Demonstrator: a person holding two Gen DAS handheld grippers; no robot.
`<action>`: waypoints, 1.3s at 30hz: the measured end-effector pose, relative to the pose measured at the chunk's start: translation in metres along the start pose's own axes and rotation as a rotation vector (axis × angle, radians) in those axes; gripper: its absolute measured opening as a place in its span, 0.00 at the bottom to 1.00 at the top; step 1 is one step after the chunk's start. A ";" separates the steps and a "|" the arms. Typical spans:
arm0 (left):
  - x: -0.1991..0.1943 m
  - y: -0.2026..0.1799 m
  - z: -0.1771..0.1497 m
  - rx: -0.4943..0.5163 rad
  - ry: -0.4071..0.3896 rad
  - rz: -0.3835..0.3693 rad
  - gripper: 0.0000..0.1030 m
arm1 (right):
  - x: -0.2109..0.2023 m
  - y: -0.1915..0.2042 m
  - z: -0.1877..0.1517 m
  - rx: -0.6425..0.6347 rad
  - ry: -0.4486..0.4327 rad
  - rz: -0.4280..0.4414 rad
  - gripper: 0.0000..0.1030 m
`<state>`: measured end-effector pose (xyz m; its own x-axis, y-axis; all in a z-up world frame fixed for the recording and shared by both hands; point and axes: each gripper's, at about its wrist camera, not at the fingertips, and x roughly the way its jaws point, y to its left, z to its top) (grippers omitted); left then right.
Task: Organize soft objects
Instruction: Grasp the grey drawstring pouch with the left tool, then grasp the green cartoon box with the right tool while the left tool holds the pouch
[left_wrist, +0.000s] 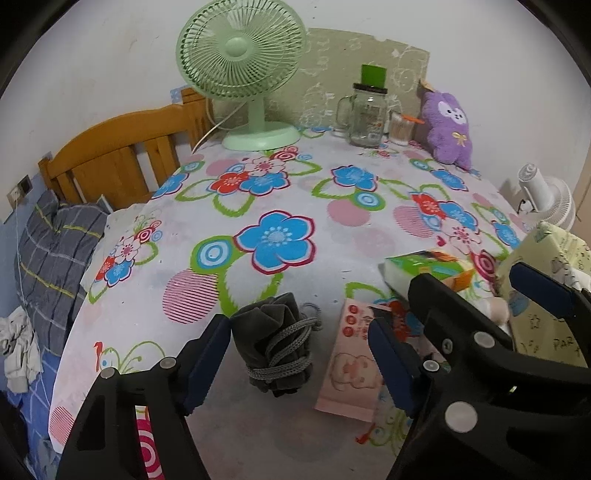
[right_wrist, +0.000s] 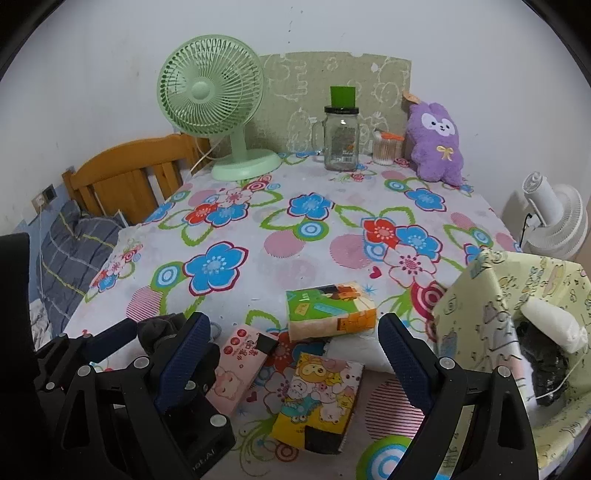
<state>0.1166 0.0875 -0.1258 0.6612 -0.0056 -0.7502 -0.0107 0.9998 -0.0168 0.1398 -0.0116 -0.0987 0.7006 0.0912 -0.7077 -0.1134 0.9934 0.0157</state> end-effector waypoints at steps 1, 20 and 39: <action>0.002 0.001 0.000 -0.005 0.004 -0.003 0.74 | 0.002 0.001 0.000 -0.003 0.004 -0.001 0.92; 0.028 0.002 0.004 -0.022 0.034 -0.077 0.36 | 0.037 0.002 0.006 -0.001 0.045 -0.024 0.92; 0.048 -0.015 0.020 0.021 0.032 -0.095 0.36 | 0.075 -0.030 0.011 0.124 0.113 -0.053 0.92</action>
<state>0.1638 0.0728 -0.1483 0.6339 -0.1011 -0.7668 0.0672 0.9949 -0.0757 0.2040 -0.0338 -0.1444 0.6187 0.0370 -0.7847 0.0142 0.9982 0.0583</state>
